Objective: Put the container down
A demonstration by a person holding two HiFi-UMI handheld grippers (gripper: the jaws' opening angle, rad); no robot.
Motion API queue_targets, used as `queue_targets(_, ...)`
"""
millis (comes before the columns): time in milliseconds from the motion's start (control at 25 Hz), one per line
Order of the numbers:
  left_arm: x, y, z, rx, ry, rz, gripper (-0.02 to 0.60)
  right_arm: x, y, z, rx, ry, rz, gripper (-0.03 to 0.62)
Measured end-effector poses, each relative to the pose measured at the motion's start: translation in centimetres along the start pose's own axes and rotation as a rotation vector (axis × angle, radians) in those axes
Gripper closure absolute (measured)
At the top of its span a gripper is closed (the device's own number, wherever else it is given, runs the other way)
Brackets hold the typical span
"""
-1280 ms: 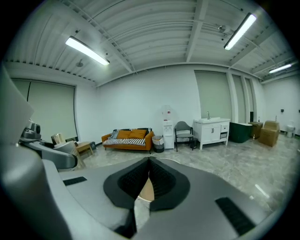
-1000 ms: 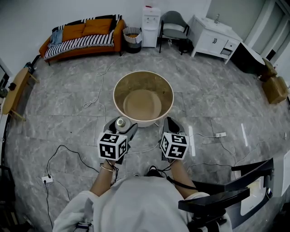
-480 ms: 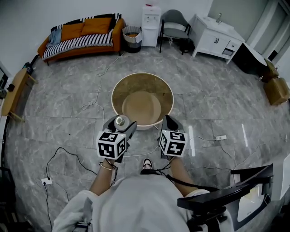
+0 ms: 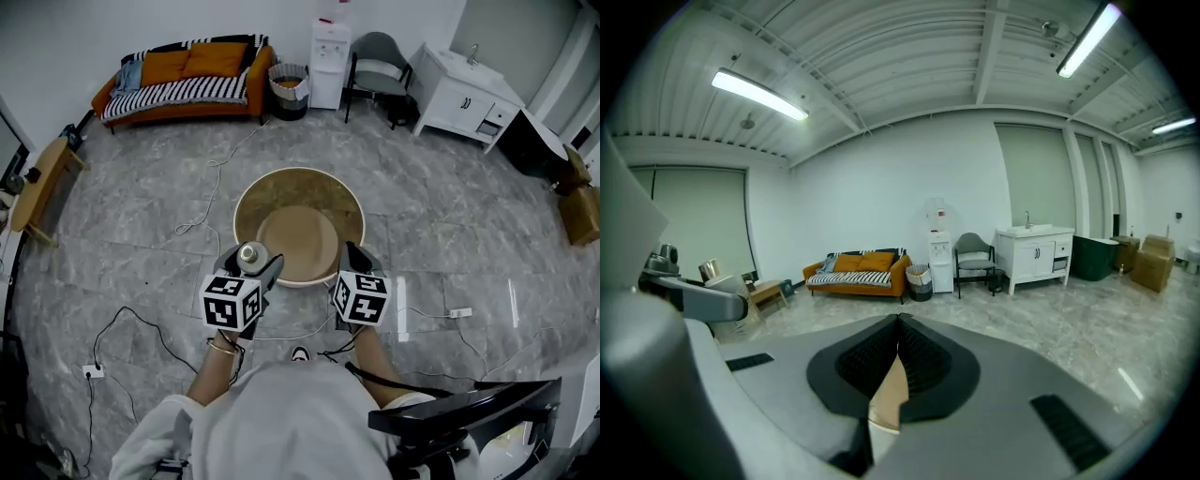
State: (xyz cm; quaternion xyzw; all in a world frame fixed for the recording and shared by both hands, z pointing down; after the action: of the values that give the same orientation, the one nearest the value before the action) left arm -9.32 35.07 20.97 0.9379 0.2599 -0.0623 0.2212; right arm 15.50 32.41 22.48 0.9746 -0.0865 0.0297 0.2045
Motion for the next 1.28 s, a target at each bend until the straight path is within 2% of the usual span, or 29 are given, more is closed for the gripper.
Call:
queue_targets(240,-0.4,2.7,1.6,0.010,-0.004,0.035,0.238,1.8,3.2,1.4,-0.002,0.001,0.032,0.571)
queue_targets(480,-0.4,4.6,1.7,0.009,-0.012,0.047,0.238,3.3,5.2,1.3,-0.008,0.010,0.050,0.571)
queue_targets(840,-1.3,8.1,3.0,-0.030,-0.012,0.022,0.238,5.3,7.9,1.4,-0.062,0.058,0.017,0.571)
queue_targets(1280,-5.9,15.0,6.4,-0.016,0.024,-0.048,0.238,6.2,14.2,3.5,-0.064,0.071,-0.046,0.571)
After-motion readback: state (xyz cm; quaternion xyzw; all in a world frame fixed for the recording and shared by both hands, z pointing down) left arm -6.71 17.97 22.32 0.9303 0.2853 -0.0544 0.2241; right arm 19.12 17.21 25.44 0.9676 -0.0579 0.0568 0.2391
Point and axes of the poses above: the fingertips, and each gripper's own axes: y forward along the fingers, x to its right, z out of its top, the point moved 10 cm from there along -y, backward along the fingers, and after that the axes turned 6 degrees about -z, right-handed, at the moved point
